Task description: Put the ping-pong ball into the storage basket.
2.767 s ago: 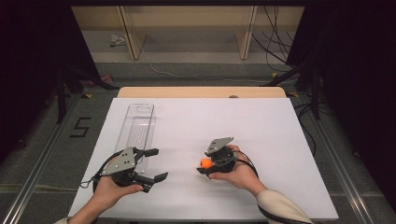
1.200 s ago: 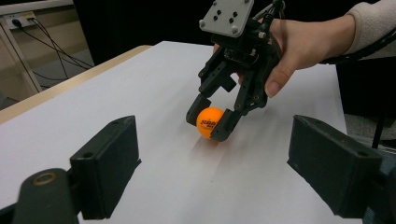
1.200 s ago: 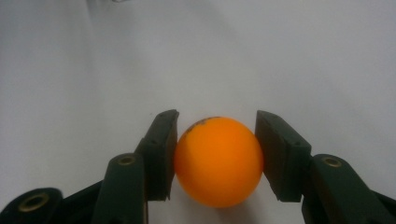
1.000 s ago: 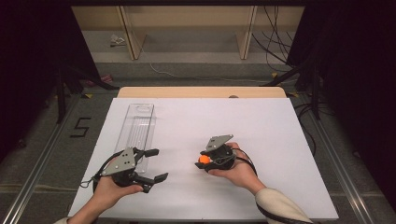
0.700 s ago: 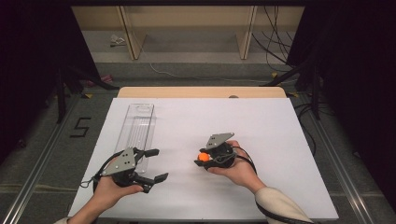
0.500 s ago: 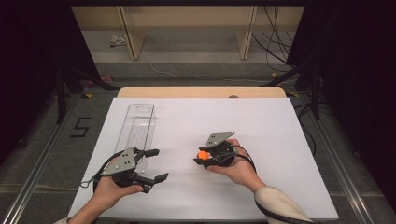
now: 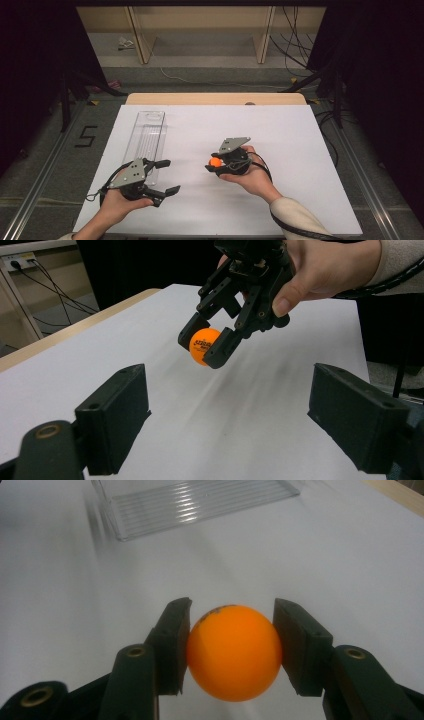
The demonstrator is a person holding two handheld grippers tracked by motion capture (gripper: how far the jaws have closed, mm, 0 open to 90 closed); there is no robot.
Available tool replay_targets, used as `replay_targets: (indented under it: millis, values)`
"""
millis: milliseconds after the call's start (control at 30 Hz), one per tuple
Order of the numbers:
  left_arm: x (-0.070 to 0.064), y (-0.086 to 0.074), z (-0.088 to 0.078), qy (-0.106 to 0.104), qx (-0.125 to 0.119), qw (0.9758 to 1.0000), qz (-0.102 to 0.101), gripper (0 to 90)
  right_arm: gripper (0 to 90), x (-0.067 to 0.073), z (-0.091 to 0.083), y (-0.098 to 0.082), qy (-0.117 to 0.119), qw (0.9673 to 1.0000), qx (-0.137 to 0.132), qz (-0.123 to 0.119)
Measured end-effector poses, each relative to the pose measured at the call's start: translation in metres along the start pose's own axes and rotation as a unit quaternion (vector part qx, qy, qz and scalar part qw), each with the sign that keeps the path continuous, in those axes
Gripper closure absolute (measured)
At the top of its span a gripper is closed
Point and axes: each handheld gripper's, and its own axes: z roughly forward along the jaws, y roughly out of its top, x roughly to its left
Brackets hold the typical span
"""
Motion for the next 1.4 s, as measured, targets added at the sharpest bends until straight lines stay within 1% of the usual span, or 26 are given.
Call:
replay_targets:
  millis: [700, 1400]
  values:
    - [0.0, 0.0, 0.0, 0.0, 0.0, 1.0, 0.001, 15.8, 51.3, 0.0, 0.005, 0.015, -0.006, 0.9999, -0.011, 0.001]
    - [-0.001, 0.0, 0.0, 0.001, 0.0, 1.0, 0.002, 15.8, 51.3, -0.002, 0.006, 0.022, -0.008, 0.9998, -0.018, 0.007]
